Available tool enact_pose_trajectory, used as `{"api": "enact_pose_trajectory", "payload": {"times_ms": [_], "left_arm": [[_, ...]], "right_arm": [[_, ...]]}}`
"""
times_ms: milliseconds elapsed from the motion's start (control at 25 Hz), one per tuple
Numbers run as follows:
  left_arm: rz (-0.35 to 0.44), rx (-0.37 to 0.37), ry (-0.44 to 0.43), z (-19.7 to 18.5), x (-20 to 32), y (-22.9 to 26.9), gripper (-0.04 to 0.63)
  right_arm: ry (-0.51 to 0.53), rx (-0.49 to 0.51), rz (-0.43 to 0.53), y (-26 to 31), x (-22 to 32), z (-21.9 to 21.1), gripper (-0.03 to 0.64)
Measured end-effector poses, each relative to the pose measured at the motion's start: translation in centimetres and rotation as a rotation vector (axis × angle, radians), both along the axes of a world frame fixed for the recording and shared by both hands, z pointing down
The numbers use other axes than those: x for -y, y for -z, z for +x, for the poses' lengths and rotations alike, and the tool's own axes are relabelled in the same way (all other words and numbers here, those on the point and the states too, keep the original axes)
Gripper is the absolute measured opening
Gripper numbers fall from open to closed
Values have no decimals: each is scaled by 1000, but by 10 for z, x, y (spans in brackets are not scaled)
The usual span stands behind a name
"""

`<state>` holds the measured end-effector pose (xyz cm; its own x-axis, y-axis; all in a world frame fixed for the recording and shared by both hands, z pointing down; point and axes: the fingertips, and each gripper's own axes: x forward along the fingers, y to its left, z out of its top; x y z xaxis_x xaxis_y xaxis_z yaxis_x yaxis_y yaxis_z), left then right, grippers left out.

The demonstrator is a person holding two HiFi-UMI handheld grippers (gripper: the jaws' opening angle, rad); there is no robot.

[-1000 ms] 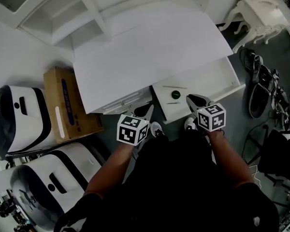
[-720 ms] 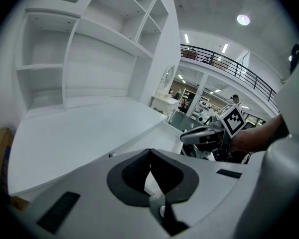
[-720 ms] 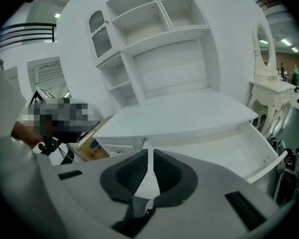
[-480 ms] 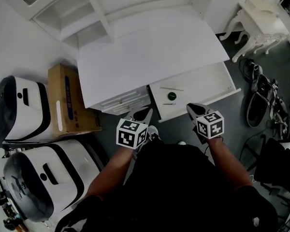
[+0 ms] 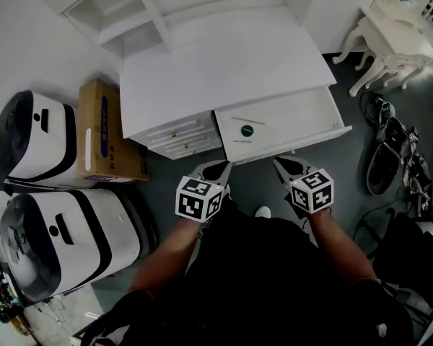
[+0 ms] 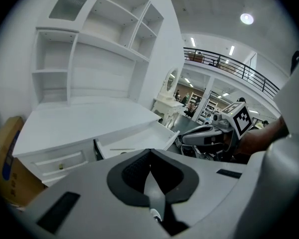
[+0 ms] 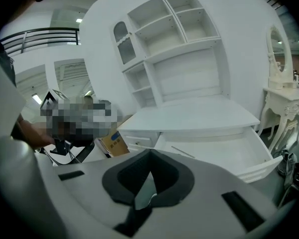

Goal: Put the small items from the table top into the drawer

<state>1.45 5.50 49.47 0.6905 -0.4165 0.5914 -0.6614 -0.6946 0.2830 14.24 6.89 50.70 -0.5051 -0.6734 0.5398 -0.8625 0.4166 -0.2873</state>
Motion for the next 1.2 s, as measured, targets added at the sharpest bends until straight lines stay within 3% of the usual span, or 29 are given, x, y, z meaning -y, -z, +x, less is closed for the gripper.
{"api": "enact_pose_trajectory", "payload": {"times_ms": [600,880,1200], "left_arm": [[-13,15,47,27,-65,-5,4],[-7,6,36,19,-55,1,3],[6,7,-25,-11,-32,11,3]], "right_arm": [[5,66,22,8,-50,27,25],[-1,68,29,17,-51,17,25],[-90,108,-6,17,-37,-10,25]]}}
